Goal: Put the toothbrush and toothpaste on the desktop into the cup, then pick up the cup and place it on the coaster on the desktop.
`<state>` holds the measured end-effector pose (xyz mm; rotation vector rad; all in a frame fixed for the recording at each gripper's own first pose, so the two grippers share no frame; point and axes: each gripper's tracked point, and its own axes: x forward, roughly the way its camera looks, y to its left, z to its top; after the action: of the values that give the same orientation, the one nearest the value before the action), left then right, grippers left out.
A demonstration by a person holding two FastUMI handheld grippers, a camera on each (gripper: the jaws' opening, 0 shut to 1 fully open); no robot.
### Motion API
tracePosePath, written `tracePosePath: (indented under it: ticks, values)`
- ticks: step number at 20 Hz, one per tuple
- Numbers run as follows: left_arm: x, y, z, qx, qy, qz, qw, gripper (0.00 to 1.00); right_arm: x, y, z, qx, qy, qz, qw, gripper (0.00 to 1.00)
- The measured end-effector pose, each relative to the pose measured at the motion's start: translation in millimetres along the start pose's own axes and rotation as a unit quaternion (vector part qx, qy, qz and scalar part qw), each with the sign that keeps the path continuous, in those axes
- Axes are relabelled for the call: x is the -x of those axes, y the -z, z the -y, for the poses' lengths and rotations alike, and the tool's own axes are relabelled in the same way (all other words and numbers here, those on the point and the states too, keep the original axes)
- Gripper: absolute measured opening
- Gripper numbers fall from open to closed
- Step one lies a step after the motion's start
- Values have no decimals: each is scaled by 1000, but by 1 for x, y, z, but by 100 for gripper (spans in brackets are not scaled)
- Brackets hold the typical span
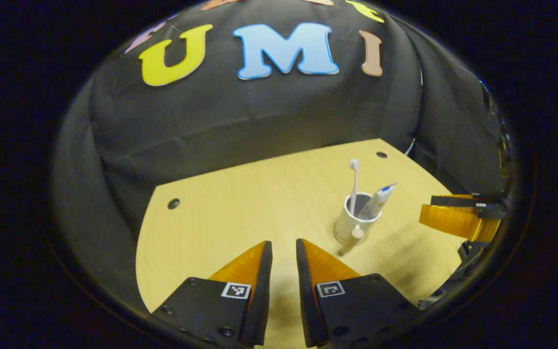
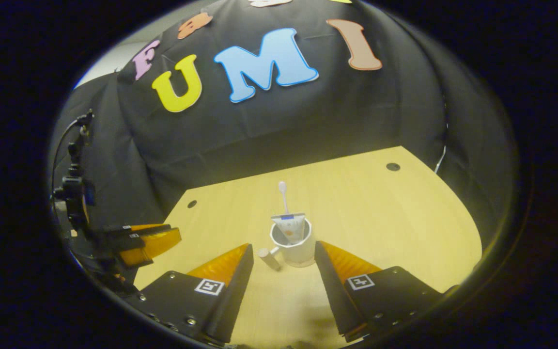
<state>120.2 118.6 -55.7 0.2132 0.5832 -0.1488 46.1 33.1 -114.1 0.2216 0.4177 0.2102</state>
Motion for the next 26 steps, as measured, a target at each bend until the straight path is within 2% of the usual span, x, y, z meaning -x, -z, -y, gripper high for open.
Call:
tracePosePath:
  ticks: [2,5,6,7,12,13,14,16,17,18,19,20,22,25,26]
  values:
    - [22,-27,-15,6,-31,59,998,35,7,-17,-11,23,0,24,999,77]
    - [56,-62,-29,24,-68,132,989,35,23,-47,-26,49,5,70,996,76]
    - [63,-71,-30,34,-79,150,985,31,29,-57,-30,55,8,87,995,77]
    - [71,-79,-32,46,-90,168,981,35,35,-68,-32,61,13,105,993,76]
    - [114,-113,-48,74,-137,254,954,35,74,-112,-39,75,38,193,978,77]
    - [121,-119,-50,79,-144,274,948,35,79,-118,-39,76,43,207,974,76]
    - [130,-130,-49,82,-147,298,940,43,83,-122,-37,77,50,217,972,76]
    - [145,-139,-50,80,-151,316,933,43,86,-126,-34,77,58,229,969,76]
    - [150,-142,-47,75,-151,321,932,43,88,-129,-35,76,61,233,967,67]
    - [152,-144,-42,72,-147,325,932,39,89,-130,-36,74,61,237,967,76]
    - [152,-145,-38,69,-143,325,932,39,90,-131,-35,72,63,242,966,76]
    - [149,-146,-34,68,-137,325,933,45,91,-132,-36,73,63,244,965,77]
    - [146,-146,-28,68,-130,322,935,46,91,-133,-36,74,64,248,964,79]
    - [141,-145,-25,66,-123,315,939,86,87,-131,-40,76,62,247,964,88]
    - [139,-145,-24,64,-121,314,939,86,87,-130,-40,77,62,246,964,88]
